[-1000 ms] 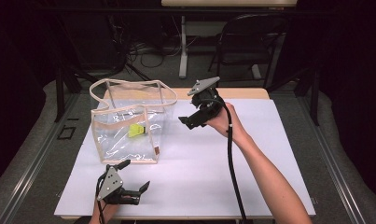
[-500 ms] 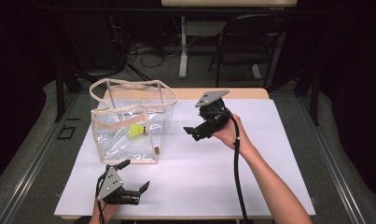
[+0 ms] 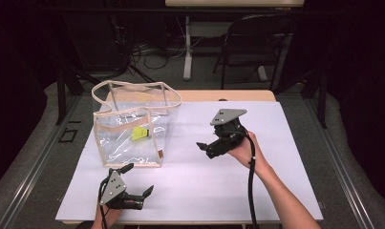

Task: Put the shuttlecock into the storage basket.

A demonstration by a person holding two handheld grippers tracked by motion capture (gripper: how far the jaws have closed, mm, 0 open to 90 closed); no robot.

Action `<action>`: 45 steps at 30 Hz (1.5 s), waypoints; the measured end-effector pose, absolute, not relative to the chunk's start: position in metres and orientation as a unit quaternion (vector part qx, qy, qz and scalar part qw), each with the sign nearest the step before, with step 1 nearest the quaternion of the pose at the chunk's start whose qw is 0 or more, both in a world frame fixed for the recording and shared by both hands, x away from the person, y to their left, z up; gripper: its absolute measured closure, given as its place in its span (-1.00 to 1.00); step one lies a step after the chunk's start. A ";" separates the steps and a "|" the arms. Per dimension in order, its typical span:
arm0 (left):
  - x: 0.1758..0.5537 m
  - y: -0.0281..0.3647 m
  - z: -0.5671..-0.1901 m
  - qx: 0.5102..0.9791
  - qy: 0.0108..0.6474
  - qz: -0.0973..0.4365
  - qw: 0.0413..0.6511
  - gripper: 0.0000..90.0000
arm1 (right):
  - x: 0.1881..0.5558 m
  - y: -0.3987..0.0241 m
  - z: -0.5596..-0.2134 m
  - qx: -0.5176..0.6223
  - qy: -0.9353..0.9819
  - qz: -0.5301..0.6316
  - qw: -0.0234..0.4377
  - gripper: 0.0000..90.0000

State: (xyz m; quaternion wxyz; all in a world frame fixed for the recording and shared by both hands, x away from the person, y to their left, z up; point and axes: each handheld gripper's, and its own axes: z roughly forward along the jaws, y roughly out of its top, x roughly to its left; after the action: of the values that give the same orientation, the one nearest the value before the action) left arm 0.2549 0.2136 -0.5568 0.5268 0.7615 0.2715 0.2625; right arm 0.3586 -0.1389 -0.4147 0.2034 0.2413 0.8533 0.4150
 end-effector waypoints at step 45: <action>0.255 0.213 -0.557 0.762 0.270 0.262 0.526 -1.00 | 0.283 -0.198 -0.485 0.281 0.806 0.465 0.236 -0.99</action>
State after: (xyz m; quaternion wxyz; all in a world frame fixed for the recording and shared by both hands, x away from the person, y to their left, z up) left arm 0.2553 0.2125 -0.5570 0.5263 0.7623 0.2705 0.2622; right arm 0.2826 -0.1977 -0.4845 0.2356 0.2814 0.8059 0.4647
